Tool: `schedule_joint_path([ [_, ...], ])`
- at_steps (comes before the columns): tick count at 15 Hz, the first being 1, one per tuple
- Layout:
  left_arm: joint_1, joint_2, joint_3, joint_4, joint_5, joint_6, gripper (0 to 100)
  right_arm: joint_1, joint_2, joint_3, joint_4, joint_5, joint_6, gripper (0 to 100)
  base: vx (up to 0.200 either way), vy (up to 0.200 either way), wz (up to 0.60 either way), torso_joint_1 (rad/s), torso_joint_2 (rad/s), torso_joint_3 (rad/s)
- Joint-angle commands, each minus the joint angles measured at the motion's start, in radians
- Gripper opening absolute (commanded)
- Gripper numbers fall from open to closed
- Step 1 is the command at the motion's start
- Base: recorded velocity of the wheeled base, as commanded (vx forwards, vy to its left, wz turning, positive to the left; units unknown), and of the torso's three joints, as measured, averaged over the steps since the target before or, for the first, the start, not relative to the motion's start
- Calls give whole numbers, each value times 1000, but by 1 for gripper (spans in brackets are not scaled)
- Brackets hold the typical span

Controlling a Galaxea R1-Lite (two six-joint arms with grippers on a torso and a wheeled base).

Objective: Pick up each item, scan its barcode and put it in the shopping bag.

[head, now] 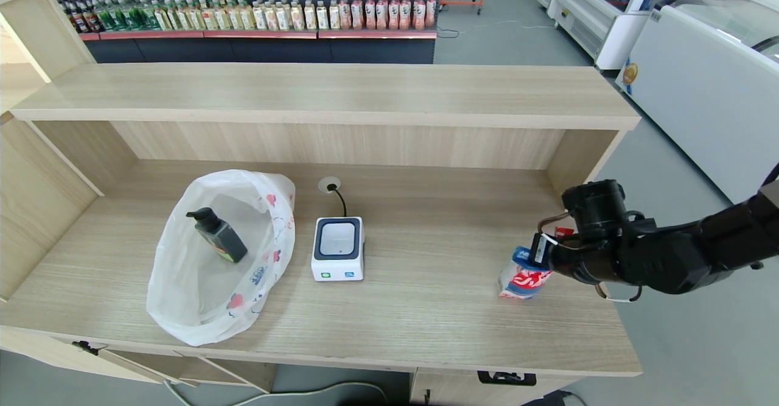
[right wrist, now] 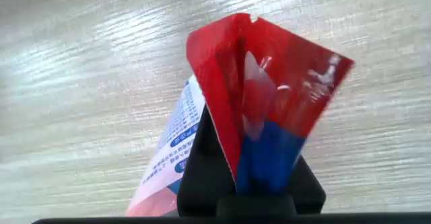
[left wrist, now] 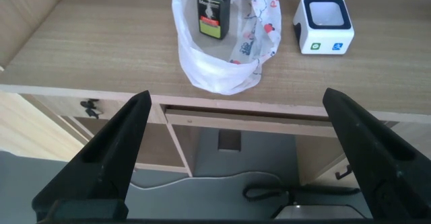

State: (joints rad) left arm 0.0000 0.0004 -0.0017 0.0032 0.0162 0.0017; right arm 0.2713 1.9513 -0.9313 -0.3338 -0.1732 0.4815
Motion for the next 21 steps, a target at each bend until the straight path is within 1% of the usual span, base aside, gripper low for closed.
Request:
schedule_joint_path([
  [1,0,0,0,0,1,0,100,11,-86,52,-99,-2,-64,0,0,0,0,0,0,0],
  [3,0,0,0,0,1,0,100,66,-137,147,-330,-2,-127,0,0,0,0,0,0,0],
  [4,0,0,0,0,1,0,100,69,-141,207,-527,20,-228,0,0,0,0,0,0,0],
  [5,0,0,0,0,1,0,100,69,-140,285,-771,136,-316,0,0,0,0,0,0,0],
  [6,0,0,0,0,1,0,100,69,-140,285,-771,136,-316,0,0,0,0,0,0,0],
  [7,0,0,0,0,1,0,100,60,-172,401,-1048,434,-368,0,0,0,0,0,0,0],
  [8,0,0,2,0,1,0,100,37,-193,422,-1122,575,-385,0,0,0,0,0,0,0],
  [9,0,0,0,0,1,0,100,17,-212,422,-1145,696,-409,0,0,0,0,0,0,0],
  [10,0,0,0,0,1,0,100,6,-233,427,-1148,804,-465,0,0,0,0,0,0,0],
  [11,0,0,0,0,1,0,100,-3,-250,440,-1150,873,-521,0,0,0,0,0,0,0],
  [12,0,0,0,0,1,0,100,-1,-267,451,-1169,897,-547,0,0,0,0,0,0,0],
  [13,0,0,0,0,1,0,100,3,-275,453,-1223,919,-546,0,0,0,0,0,0,0],
  [15,0,0,0,0,1,0,100,19,-293,445,-1237,1009,-538,0,0,0,0,0,0,0],
  [17,0,0,0,0,1,0,100,16,-325,465,-1237,1146,-537,0,0,0,0,0,0,0],
  [18,0,0,0,0,1,0,100,16,-359,488,-1237,1244,-547,0,0,0,0,0,0,0],
  [19,0,0,0,0,1,0,100,16,-373,497,-1237,1319,-563,0,0,0,0,0,0,0],
  [20,0,0,0,0,1,0,100,16,-385,503,-1237,1426,-612,0,0,0,0,0,0,0],
  [21,0,0,0,0,1,0,100,17,-385,503,-1237,1462,-646,0,0,0,0,0,0,0],
])
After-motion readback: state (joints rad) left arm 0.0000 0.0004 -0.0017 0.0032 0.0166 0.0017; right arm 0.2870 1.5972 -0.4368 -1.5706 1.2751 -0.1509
